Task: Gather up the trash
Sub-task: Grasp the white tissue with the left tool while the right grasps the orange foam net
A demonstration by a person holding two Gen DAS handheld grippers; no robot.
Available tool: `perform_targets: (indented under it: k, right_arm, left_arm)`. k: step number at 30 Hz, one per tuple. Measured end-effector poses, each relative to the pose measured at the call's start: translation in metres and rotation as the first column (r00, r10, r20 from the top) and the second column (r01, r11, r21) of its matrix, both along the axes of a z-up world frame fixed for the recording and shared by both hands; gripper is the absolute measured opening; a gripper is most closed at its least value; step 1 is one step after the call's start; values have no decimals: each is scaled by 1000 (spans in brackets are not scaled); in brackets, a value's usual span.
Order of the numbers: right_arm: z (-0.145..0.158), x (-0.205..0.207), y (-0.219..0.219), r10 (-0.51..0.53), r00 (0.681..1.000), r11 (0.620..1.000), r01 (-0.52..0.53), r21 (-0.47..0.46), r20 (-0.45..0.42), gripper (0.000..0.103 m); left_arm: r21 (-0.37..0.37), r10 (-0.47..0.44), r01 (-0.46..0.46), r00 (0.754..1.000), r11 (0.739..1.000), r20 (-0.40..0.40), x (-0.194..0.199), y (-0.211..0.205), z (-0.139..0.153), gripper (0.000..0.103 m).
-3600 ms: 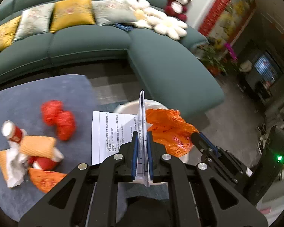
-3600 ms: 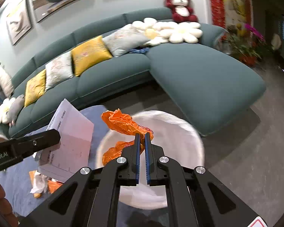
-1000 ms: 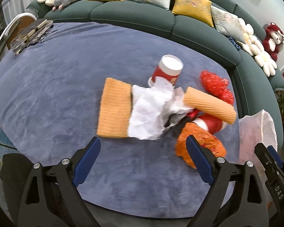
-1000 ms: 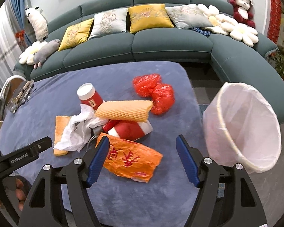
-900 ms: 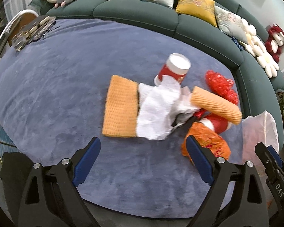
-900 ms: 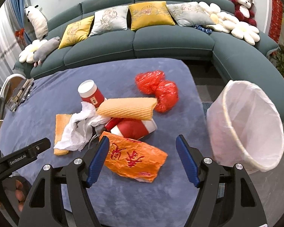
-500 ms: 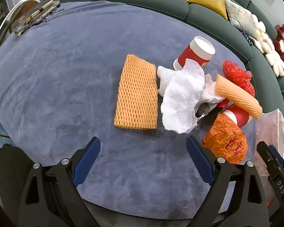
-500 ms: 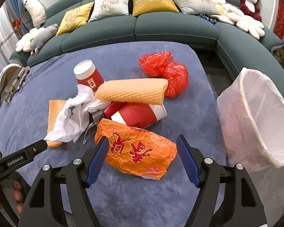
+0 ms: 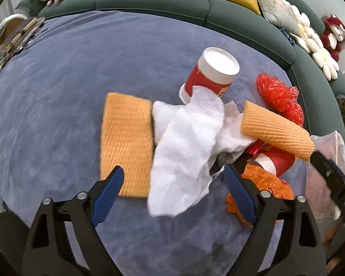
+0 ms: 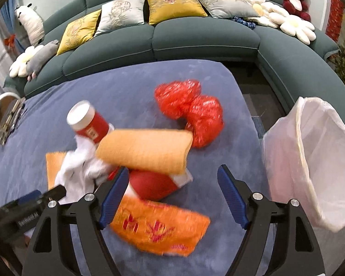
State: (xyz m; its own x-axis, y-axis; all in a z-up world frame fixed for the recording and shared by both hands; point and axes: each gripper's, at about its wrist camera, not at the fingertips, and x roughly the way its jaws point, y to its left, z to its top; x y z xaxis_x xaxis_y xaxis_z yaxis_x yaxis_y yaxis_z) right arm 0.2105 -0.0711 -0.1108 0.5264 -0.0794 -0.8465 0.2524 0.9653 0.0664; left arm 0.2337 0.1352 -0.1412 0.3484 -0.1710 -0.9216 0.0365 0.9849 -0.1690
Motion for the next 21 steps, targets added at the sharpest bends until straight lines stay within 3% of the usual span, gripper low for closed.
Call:
perform_targets:
  k: [10, 11, 13, 16, 18, 21]
  right_arm:
    - [-21, 32, -16, -11, 999, 999, 13, 29, -39, 74]
    - [-23, 34, -16, -7, 999, 999, 9, 36, -43, 71]
    - [-26, 35, -14, 5, 999, 999, -2, 48, -47, 50]
    - [-27, 34, -9, 20, 999, 999, -18, 51, -48, 42]
    - [-23, 31, -6, 32, 999, 999, -31, 42, -38, 20]
    - [-15, 26, -5, 40, 999, 998, -39, 51, -18, 14]
  left_arm:
    - [-53, -6, 3, 998, 999, -67, 19, -6, -20, 28]
    - [-52, -8, 4, 998, 999, -68, 19, -7, -20, 25]
    - [-47, -7, 4, 998, 999, -58, 18, -8, -18, 16]
    - [-46, 2, -5, 999, 999, -47, 16, -6, -14, 12]
    - [-53, 12, -14, 999, 998, -41, 14, -5, -8, 10]
    - [-70, 25, -27, 999, 997, -27, 10, -3, 2, 10]
